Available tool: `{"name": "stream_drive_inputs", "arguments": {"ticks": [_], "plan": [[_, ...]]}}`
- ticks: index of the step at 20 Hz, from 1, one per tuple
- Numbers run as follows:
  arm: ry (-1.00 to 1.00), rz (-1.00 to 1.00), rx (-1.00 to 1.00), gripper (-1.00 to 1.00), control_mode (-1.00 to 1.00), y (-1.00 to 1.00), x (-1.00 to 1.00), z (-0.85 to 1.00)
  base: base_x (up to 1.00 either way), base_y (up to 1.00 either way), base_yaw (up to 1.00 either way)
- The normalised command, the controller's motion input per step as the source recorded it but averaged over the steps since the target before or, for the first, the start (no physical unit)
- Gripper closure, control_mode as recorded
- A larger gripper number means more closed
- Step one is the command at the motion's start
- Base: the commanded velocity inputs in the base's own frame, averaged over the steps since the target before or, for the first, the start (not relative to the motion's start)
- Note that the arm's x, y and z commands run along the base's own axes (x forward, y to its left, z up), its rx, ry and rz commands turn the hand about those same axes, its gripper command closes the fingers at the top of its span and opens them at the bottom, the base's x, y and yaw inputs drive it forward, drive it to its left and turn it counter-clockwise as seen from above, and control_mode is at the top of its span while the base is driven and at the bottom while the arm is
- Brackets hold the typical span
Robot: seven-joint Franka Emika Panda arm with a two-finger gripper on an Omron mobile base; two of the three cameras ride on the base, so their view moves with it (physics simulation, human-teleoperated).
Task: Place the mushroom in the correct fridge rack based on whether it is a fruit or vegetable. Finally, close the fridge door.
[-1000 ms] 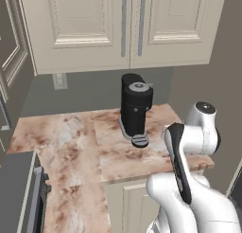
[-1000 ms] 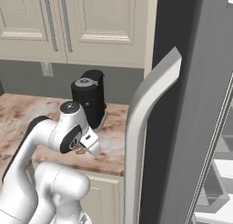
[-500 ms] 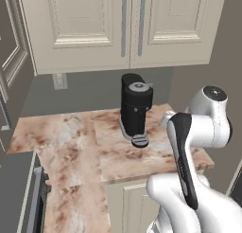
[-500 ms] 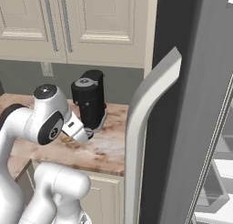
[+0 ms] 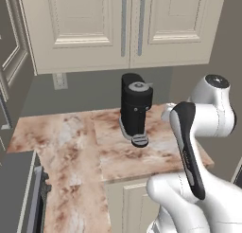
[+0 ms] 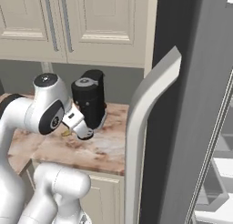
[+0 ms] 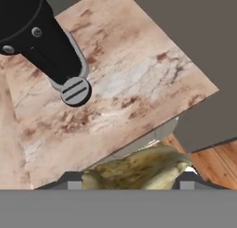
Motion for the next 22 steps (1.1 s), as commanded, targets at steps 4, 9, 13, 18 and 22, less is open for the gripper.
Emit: {"name": "stream_drive_inputs", "arguments": {"ticks": [4,9,13,18,22], "plan": [[0.0,0.0,0.0,1.0,1.0,0.0,0.0,0.0,-0.64,0.0,0.0],[0.0,0.0,0.0,1.0,1.0,0.0,0.0,0.0,-0.82,-0.06,-0.01],[0.0,0.0,0.0,1.0,1.0,0.0,0.0,0.0,-0.82,-0.23,-0.07],[0.0,0.0,0.0,1.0,1.0,0.0,0.0,0.0,-0.85,-0.51,-0.35],[0.0,0.0,0.0,1.0,1.0,0.0,0.0,0.0,-0.71,-0.95,-0.4]]}}
